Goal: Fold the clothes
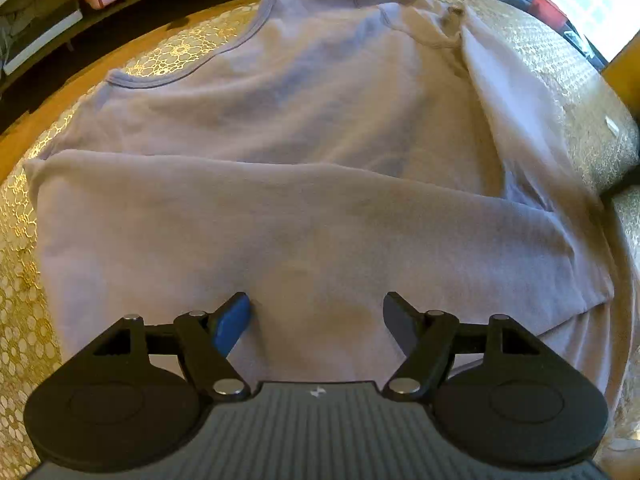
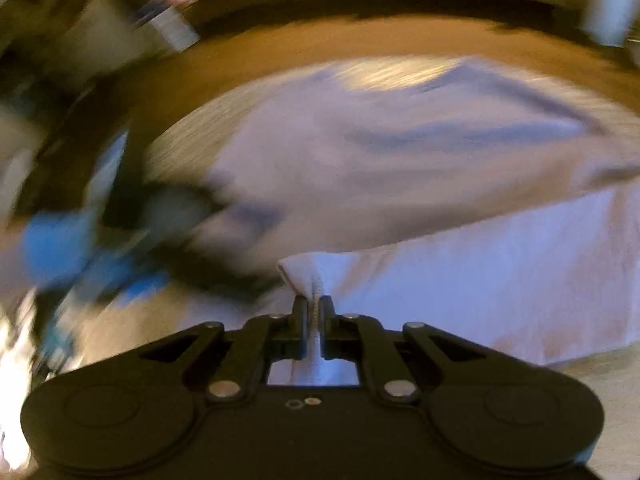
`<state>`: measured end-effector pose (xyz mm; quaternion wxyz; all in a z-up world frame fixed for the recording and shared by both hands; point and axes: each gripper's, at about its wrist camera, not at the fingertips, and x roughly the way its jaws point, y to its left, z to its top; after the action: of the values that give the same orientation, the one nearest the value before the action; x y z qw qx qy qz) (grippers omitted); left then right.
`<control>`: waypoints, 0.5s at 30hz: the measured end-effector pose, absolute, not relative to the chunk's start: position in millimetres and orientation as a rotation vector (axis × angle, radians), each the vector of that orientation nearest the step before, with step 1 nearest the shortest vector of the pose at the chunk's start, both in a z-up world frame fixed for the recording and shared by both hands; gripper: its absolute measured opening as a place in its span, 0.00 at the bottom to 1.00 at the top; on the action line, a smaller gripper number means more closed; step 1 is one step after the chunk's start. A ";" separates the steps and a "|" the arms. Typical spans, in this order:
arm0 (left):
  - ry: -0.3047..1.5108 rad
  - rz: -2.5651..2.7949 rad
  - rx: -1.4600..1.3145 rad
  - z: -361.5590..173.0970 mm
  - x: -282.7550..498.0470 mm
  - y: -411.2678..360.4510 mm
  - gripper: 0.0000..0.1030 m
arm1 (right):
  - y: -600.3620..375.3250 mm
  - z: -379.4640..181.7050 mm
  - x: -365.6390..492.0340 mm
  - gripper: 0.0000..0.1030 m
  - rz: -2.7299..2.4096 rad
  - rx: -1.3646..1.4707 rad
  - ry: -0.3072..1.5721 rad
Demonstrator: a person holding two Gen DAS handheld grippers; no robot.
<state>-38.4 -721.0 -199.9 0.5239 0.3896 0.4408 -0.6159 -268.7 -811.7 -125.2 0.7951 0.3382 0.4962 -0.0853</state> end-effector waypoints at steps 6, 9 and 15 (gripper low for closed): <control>1.064 -1.464 0.939 -199.5 -38.8 -722.5 0.71 | -739.4 -153.6 -251.0 1.00 0.075 0.660 1.197; 1.056 -1.459 0.947 -199.7 -40.4 -722.3 0.71 | -723.2 -178.0 -247.3 1.00 0.106 0.674 1.236; 1.048 -1.444 0.962 -200.8 -44.4 -724.4 0.73 | -703.9 -197.1 -245.6 1.00 0.096 0.630 1.223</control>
<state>-44.4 -724.4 -200.8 0.5289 0.4030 0.4388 -0.6044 -245.6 -703.9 -197.1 0.7714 0.2907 0.5643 0.0445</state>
